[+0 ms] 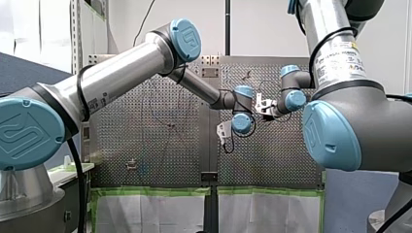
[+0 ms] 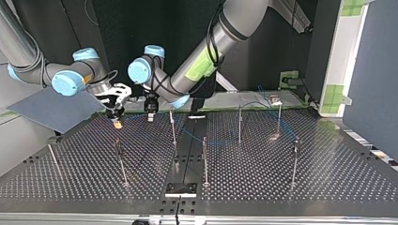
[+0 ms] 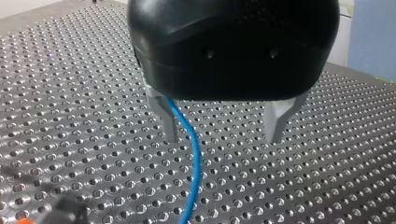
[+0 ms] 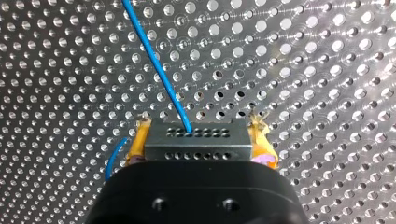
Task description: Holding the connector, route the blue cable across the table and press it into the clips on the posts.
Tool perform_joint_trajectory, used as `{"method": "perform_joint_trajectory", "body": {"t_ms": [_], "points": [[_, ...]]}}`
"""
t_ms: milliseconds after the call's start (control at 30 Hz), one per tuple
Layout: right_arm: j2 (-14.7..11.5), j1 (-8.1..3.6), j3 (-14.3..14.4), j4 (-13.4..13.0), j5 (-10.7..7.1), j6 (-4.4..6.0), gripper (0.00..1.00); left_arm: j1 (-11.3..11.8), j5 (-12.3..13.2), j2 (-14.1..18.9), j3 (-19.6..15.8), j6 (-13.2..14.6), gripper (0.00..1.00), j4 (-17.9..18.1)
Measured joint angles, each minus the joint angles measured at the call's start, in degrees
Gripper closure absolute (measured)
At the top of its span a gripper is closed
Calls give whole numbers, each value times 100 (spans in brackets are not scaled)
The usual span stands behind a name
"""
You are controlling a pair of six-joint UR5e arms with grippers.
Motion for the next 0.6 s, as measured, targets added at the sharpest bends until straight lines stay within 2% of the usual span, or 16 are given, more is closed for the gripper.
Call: {"method": "perform_joint_trajectory", "body": {"t_ms": [33, 67, 100, 133, 167, 200, 467, 600], "points": [[0, 0, 1, -1, 1, 0, 100, -11, -20, 0, 3, 12, 56, 3], [0, 0, 0, -2, 0, 0, 100, -18, -31, 0, 7, 15, 70, 4], [0, 0, 0, -2, 1, 0, 100, -23, -41, 0, 11, 16, 79, 4], [1, 0, 1, -3, 1, 2, 100, -29, -50, 0, 20, 16, 79, 3], [1, 0, 1, -3, 1, 5, 100, -33, -55, 0, 29, 14, 85, 2], [0, 0, 1, -3, 2, 8, 100, -36, -62, 0, 37, 10, 100, 2], [-5, 28, -9, -19, -1, 17, 100, -34, -266, 28, 69, -62, 100, -27], [-81, 51, -19, -20, -130, 30, 100, -52, -387, 109, 69, -68, 100, -148]]}}
